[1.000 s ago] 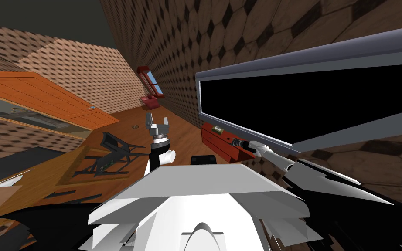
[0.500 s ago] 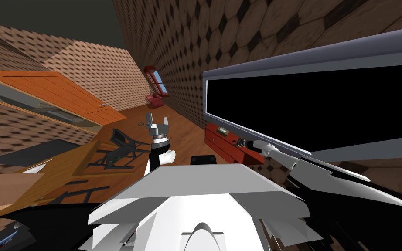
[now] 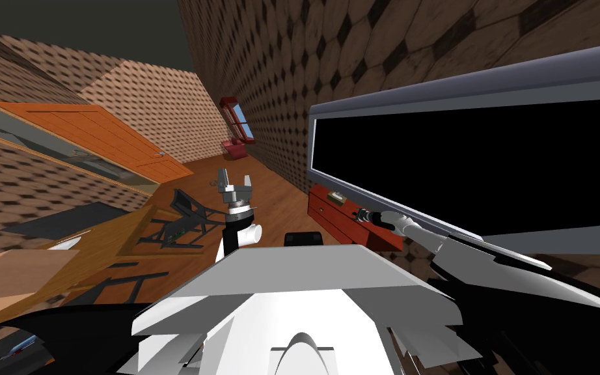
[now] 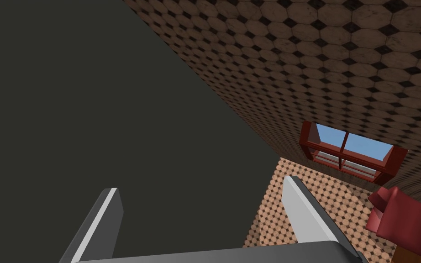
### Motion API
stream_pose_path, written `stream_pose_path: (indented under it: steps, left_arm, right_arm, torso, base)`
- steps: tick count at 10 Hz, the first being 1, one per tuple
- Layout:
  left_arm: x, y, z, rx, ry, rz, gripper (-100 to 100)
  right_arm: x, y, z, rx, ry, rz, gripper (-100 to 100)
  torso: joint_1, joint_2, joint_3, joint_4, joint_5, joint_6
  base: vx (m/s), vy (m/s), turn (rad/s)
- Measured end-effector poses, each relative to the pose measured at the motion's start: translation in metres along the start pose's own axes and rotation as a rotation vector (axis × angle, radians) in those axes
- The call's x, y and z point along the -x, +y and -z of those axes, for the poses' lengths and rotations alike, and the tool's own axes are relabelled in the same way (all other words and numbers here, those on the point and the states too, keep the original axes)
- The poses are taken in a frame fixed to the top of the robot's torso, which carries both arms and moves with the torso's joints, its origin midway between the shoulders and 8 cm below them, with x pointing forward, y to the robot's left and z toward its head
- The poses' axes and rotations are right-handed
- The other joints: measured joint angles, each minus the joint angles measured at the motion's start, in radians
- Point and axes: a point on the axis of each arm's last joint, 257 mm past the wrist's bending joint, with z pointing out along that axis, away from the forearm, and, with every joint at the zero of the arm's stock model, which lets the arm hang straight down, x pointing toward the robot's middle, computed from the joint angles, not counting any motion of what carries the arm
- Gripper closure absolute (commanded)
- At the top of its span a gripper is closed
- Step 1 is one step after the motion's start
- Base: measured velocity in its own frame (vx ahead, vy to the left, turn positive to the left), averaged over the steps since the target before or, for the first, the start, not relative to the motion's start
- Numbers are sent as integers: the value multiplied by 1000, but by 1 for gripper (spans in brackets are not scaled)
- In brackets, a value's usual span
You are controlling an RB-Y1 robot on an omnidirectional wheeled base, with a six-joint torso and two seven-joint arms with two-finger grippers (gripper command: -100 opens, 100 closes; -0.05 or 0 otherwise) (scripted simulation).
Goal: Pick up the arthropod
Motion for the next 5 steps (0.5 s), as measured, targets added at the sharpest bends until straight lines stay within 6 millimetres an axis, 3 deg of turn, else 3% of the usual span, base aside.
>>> stream_pose_path:
  steps: [3,4,5]
  left_arm:
    - [0,0,0,0,0,0,0]
    - [0,0,0,0,0,0,0]
    - [0,0,0,0,0,0,0]
  right_arm:
    - [0,19,-13,0,3,-14,-100]
    - [0,21,-14,1,2,-13,100]
    - [0,20,-14,1,2,-13,100]
  torso:
    - [-6,-4,-2,-1,-3,-1]
    - [-7,-5,-3,-1,-3,-2]
    - [-7,-5,-3,-1,-3,-1]
  base:
    - [37,-44,36]
    - [0,0,0]
    - [0,0,0]
